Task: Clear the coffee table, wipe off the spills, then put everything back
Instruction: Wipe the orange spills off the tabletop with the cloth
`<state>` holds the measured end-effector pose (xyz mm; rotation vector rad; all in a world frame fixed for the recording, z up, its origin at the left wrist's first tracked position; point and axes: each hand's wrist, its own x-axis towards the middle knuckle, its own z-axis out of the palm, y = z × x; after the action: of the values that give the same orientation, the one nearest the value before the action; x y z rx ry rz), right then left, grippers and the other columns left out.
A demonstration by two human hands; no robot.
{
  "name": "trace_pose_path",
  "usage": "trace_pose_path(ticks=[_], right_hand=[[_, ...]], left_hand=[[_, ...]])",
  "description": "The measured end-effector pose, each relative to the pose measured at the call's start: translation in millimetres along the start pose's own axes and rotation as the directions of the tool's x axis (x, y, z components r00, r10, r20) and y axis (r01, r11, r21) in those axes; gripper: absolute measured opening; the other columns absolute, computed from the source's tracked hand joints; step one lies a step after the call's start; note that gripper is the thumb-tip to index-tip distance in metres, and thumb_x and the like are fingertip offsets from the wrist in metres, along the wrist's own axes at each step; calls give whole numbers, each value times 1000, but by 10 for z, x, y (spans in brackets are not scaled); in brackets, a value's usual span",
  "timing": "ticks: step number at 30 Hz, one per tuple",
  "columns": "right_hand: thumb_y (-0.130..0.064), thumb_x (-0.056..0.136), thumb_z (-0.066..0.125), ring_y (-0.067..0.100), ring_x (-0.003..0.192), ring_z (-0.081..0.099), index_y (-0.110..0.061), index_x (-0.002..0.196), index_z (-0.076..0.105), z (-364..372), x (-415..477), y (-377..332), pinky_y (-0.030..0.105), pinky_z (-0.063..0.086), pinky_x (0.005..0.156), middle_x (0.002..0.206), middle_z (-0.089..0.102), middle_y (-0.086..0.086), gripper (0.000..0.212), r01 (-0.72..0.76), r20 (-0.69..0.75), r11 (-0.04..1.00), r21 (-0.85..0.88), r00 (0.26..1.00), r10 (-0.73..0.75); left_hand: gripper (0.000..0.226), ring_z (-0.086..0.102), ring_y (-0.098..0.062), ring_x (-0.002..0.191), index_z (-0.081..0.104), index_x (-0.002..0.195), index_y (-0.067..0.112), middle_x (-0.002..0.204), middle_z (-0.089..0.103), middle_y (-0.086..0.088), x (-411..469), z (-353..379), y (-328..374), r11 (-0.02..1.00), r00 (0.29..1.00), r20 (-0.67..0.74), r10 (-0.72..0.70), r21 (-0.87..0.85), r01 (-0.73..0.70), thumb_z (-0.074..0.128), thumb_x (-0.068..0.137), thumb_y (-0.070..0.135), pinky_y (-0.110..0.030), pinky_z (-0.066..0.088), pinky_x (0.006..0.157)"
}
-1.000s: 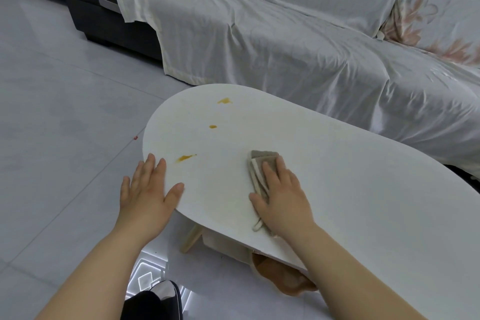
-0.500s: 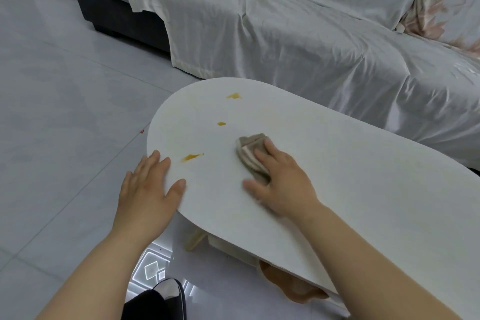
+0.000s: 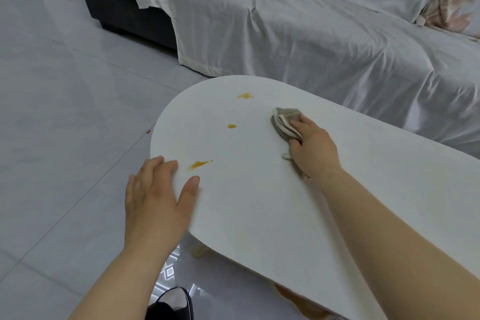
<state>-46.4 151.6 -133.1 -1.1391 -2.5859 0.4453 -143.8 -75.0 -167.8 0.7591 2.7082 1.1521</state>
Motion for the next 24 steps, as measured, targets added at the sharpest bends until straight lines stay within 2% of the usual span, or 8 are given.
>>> trace_pose_path(ticks=[4,7,11,13,15,18,22,24], right_hand=[[-6,78,53,24,125,44,-16,123,55,149,-183,-146,24,32,99,145,41,0,46,301,93,950,83,947,-308],[0,75,56,26,122,50,-10,115,60,4,48,9,21,30,96,136,51,8,41,341,123,933,112,927,-353],[-2,81,46,29,104,59,-17,121,55,-114,561,328,17,41,79,123,60,9,44,-21,-62,998,66,998,25],[-2,82,37,26,83,63,-22,124,49,-52,768,306,15,50,61,113,58,6,48,-289,-97,934,209,944,314],[-4,84,37,30,100,57,-13,124,47,61,944,169,28,51,77,122,53,10,42,-384,-112,903,195,906,409],[-5,85,46,31,117,48,-8,124,46,236,1080,-208,38,45,95,132,48,15,40,-286,-73,950,126,952,296],[0,80,45,7,79,66,-21,115,57,414,958,-781,5,43,53,111,61,-2,43,38,152,952,302,984,-87],[-1,81,46,11,98,64,-19,117,58,463,928,-831,9,43,74,124,59,1,42,167,208,936,308,949,-238]], left_hand=[[72,-4,-16,143,13,143,16,156,3,-3,32,111,49,998,998,32,-52,-18,53,44,84,44,-35,2,115],[73,-6,-14,142,12,143,15,156,3,-3,52,141,27,998,998,29,-63,-15,63,42,84,46,-34,2,115],[85,-5,-11,142,15,143,14,156,5,-1,35,127,32,999,998,43,-52,-6,53,29,72,59,-33,4,114],[94,-6,-11,142,16,142,14,156,5,0,38,121,40,998,997,43,-57,-2,58,24,62,63,-33,5,114],[96,-8,-10,142,15,143,15,156,4,1,41,124,47,998,997,40,-64,-3,65,23,60,64,-32,4,114],[99,-10,-5,140,13,143,17,156,3,5,24,120,49,998,997,44,-61,-13,62,20,58,67,-29,2,113],[97,-12,-2,139,11,143,18,156,1,6,36,122,33,998,997,53,-59,-33,61,25,60,65,-26,1,112],[89,-13,5,134,11,143,18,154,1,12,56,116,-1,997,997,66,-42,-65,46,37,68,59,-24,0,111]])
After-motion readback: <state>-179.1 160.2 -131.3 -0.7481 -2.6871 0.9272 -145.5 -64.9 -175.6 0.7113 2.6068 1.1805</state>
